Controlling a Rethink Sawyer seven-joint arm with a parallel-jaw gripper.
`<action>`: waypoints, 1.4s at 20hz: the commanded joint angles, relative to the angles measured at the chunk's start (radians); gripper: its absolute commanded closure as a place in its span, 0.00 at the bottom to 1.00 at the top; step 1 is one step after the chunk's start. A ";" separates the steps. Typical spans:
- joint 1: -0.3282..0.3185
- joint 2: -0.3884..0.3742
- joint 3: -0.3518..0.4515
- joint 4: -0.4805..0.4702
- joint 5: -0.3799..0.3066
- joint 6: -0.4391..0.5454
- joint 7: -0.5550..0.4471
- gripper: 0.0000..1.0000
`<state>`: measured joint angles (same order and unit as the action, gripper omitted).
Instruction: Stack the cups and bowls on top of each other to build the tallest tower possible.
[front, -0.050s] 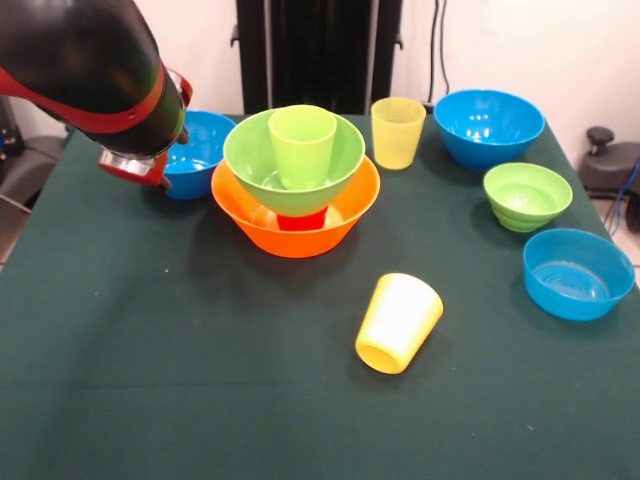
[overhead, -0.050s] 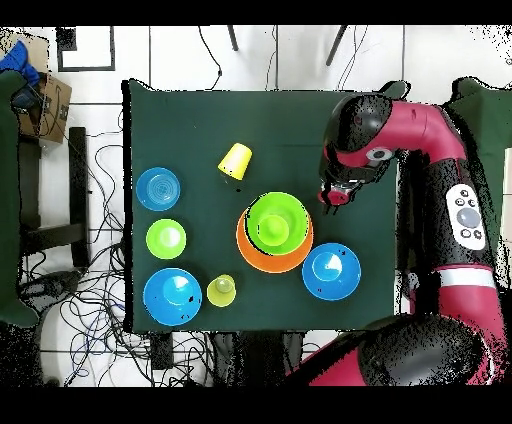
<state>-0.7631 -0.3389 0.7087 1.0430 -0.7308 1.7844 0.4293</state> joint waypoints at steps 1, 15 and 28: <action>0.010 -0.035 -0.039 0.120 -0.072 -0.125 -0.150 0.00; 0.014 -0.061 -0.092 0.300 -0.076 -0.404 0.021 0.00; 0.018 -0.068 -0.120 0.289 -0.063 -0.416 -0.017 0.00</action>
<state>-0.7708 -0.4107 0.6427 1.2976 -0.7357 1.4230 0.4291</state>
